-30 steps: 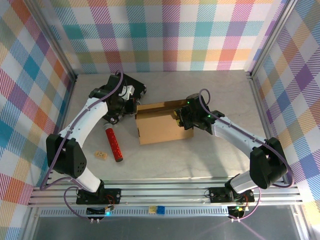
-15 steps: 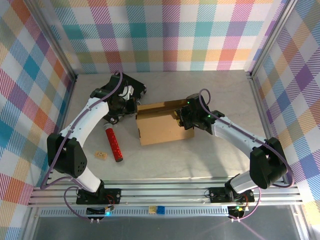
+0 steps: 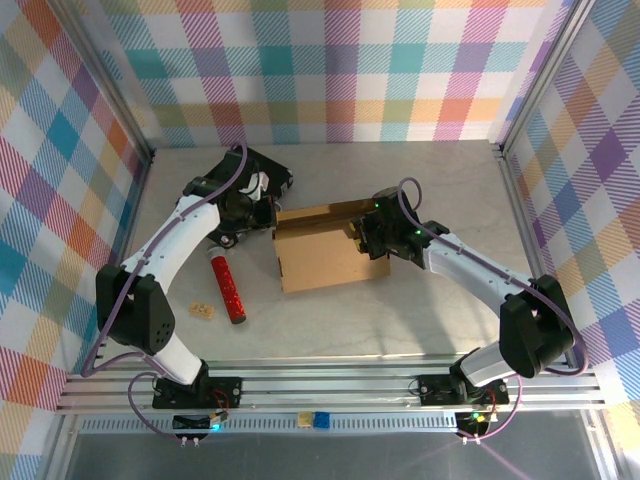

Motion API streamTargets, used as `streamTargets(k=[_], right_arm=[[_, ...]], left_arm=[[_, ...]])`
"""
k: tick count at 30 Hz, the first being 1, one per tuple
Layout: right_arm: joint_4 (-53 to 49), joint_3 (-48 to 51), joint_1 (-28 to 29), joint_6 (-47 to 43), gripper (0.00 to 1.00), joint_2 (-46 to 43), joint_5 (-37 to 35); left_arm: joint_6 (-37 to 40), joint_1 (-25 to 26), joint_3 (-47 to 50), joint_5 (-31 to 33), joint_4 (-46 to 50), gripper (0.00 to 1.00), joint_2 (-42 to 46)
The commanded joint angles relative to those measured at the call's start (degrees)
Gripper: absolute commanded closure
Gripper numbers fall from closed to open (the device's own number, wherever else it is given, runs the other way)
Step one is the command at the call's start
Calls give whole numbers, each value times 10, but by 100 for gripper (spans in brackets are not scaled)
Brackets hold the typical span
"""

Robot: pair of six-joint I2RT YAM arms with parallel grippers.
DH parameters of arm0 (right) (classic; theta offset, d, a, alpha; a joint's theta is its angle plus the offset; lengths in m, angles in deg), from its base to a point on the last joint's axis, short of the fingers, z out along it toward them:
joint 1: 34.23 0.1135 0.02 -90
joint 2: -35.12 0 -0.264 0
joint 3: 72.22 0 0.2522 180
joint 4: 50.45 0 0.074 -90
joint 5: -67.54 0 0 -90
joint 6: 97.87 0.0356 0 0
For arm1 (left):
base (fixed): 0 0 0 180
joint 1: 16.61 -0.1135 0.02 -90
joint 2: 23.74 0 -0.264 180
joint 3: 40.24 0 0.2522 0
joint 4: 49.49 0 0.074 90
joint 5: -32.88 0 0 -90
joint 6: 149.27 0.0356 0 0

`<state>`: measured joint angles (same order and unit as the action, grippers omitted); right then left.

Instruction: Fold the paper box

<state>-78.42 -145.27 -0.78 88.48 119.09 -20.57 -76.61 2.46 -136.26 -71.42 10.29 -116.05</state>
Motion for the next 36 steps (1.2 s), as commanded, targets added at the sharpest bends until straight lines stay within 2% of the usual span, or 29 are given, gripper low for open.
streamTargets(k=[1, 23, 31, 36], right_arm=[[-48, 4, 10, -18, 67, 19, 13], [-35, 8, 10, -18, 68, 14, -7], [-26, 10, 10, -14, 69, 15, -10], [-25, 7, 10, -13, 70, 16, -10]], left_arm=[[1, 20, 5, -41, -4, 100, 0], [65, 31, 98, -53, -86, 100, 79], [85, 62, 148, -22, -132, 100, 109], [70, 85, 164, 15, -147, 100, 111]])
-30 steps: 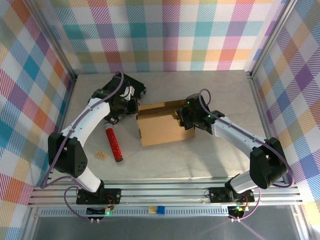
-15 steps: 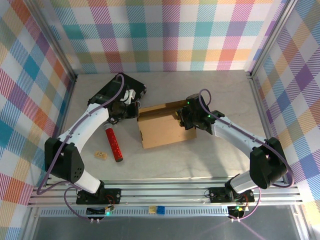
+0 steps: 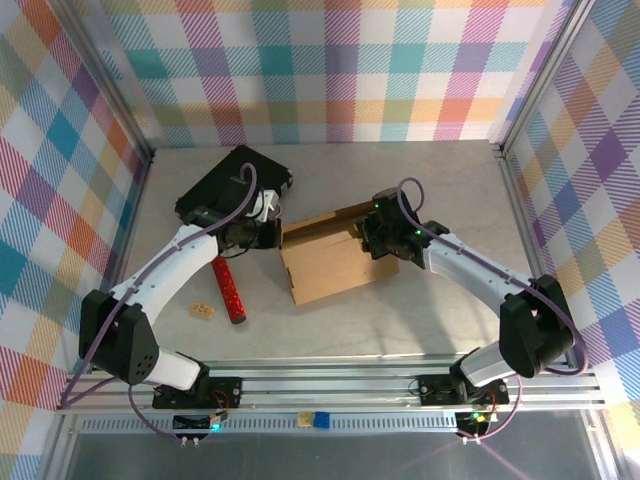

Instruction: Fold the paper box

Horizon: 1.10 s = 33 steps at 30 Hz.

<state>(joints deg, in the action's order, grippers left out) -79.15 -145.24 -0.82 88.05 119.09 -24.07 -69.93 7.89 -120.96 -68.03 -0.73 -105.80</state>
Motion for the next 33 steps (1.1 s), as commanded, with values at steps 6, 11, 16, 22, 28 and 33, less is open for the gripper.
streamTargets(k=[6, 11, 16, 22, 28, 33], right_arm=[[-16, 9, 10, -6, 71, 16, 25], [-10, 8, 10, -3, 72, 16, 24], [-7, 4, 10, 1, 71, 11, 24], [1, 4, 10, 6, 67, 9, 27], [3, 2, 9, 0, 58, -2, 30], [6, 4, 6, -12, 44, -10, 40]], left_arm=[[-21, 51, 27, 32, -52, 100, 19], [-36, 76, 44, 83, -74, 100, 32], [-32, 103, 53, 136, -93, 100, 33], [-19, 118, 71, 169, -120, 100, 26], [-16, 123, 78, 194, -134, 100, 11], [-16, 125, 79, 202, -142, 100, 2]])
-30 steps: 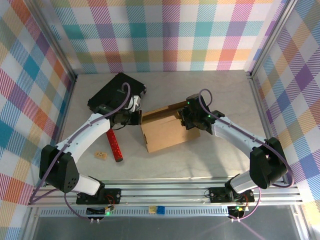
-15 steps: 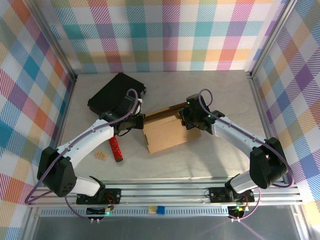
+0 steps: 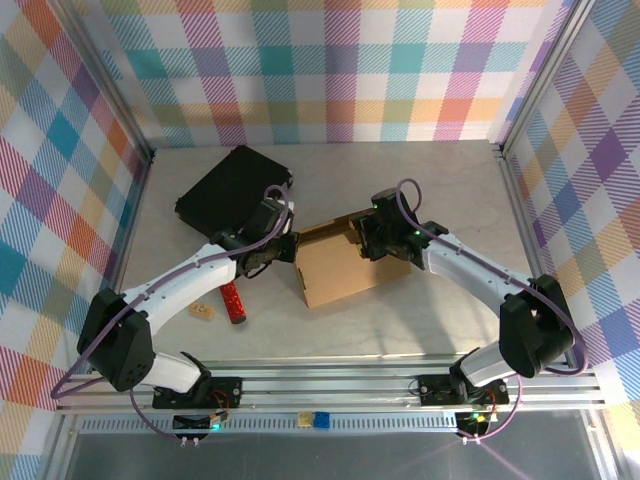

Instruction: Fold the paper box

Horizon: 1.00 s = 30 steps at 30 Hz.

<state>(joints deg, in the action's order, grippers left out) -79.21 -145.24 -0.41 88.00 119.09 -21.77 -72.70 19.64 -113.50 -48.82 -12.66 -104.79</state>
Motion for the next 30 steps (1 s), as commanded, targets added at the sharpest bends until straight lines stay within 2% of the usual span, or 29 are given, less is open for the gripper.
streamTargets(k=[1, 5, 9, 22, 30], right_arm=[[9, 3, 1, -15, 41, -11, 19], [9, -7, -1, -24, 29, -11, 29], [-21, -25, -4, -24, 24, -9, 34], [-131, -67, -67, -54, 18, -29, 68], [-167, -80, -148, -78, 17, -41, 109]], left_arm=[[12, 8, 4, 10, -22, 100, -8], [13, 10, 2, 14, -19, 100, -8], [16, 11, 0, 17, -16, 100, -8], [17, 14, -5, 28, -14, 100, -15], [20, 16, -10, 31, -12, 100, -13]])
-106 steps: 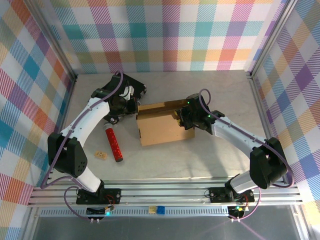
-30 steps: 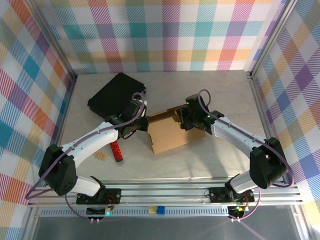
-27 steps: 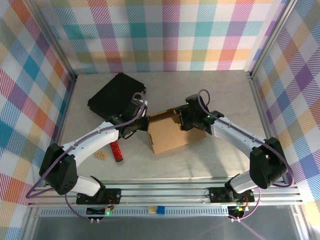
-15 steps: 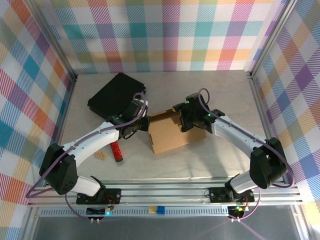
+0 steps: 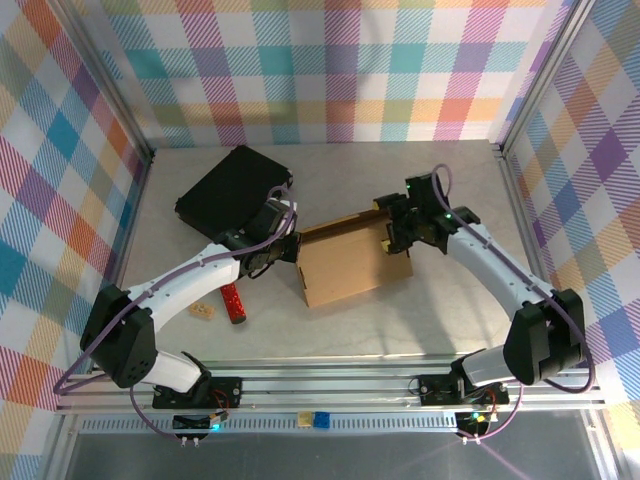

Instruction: Fold the paper box

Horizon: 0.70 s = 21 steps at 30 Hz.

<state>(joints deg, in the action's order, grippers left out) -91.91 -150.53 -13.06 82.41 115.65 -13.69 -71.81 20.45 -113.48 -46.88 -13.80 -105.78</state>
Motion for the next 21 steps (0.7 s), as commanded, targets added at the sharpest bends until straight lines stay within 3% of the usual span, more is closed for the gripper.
streamTargets(k=[1, 9, 21], right_arm=[[-53, -37, -30, -27, 17, -1, 37], [-141, -105, -98, -67, 16, 62, 110], [-183, -183, -108, -72, 15, 138, 127]], left_arm=[[11, 8, -10, 13, 0, 100, -3], [13, 13, -11, 18, -4, 100, -4], [22, 20, -20, 31, -1, 100, -4]])
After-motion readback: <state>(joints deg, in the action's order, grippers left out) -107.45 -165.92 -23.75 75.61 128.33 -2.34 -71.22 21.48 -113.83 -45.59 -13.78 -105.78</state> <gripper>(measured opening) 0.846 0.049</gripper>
